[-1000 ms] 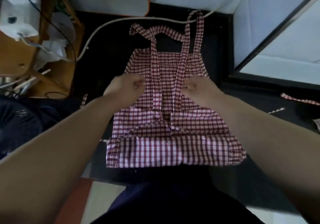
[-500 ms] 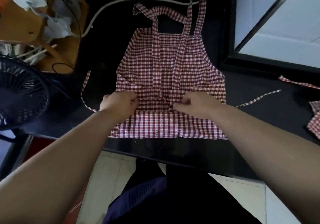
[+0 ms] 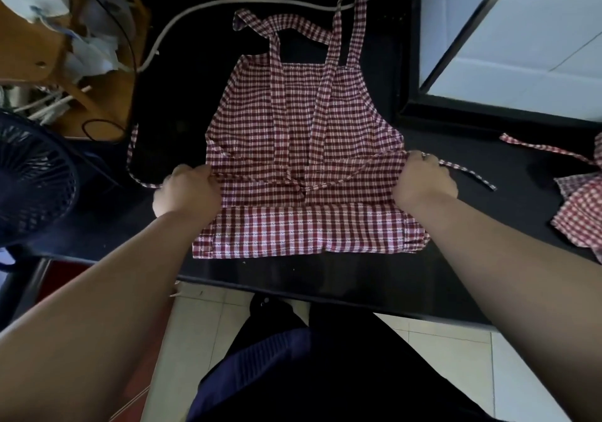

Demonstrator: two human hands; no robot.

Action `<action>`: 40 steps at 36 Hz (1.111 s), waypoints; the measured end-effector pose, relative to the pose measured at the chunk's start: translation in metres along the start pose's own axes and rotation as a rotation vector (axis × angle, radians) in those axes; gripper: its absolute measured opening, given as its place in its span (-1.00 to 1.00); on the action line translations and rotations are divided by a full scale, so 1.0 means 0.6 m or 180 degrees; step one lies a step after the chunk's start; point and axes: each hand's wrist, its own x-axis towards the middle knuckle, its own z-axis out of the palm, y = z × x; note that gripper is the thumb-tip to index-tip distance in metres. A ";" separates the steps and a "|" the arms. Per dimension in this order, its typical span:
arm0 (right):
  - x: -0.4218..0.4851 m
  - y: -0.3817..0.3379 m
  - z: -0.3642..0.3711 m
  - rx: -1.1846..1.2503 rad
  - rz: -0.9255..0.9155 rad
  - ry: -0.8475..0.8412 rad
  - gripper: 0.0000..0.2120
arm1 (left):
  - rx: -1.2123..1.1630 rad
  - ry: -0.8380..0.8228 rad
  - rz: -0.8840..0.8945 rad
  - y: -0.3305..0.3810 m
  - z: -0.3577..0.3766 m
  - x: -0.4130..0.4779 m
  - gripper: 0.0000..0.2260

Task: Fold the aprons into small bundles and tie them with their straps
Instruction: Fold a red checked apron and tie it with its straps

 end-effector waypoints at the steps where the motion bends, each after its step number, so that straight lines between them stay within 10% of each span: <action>1: -0.006 0.003 0.002 -0.0001 -0.0014 -0.0022 -0.43 | 0.0064 0.0121 -0.0061 0.001 -0.002 -0.006 -0.65; 4: -0.031 0.001 0.011 0.0417 -0.0789 0.0301 -0.53 | -0.0313 0.0691 0.0080 0.004 -0.007 -0.031 -0.61; 7: -0.066 -0.006 0.027 0.0842 -0.1991 0.0323 -0.62 | -0.0671 0.1084 0.1394 0.004 0.002 -0.066 -0.65; 11: -0.078 0.002 0.060 0.0190 -0.2484 -0.0021 -0.52 | -0.0065 0.0394 0.2631 0.009 0.039 -0.115 -0.60; 17: -0.076 0.027 0.087 -0.0684 -0.1950 -0.0424 -0.50 | 0.1016 -0.0576 0.2087 -0.012 0.085 -0.119 -0.30; 24: -0.070 0.035 0.079 -0.1277 -0.1963 -0.0963 0.13 | 0.1093 -0.0881 0.1892 0.008 0.062 -0.110 -0.09; 29: -0.074 0.027 0.055 -0.0996 -0.2685 -0.0084 -0.29 | 0.1229 -0.0585 0.1965 0.020 0.029 -0.106 -0.12; 35: -0.061 0.016 0.023 -0.0776 -0.2549 -0.0331 -0.13 | 0.1198 -0.0425 0.2191 0.032 0.014 -0.096 -0.11; 40: -0.033 -0.012 0.017 -0.0578 -0.2109 -0.0649 -0.51 | 0.1162 -0.0837 0.2271 0.060 0.043 -0.077 -0.40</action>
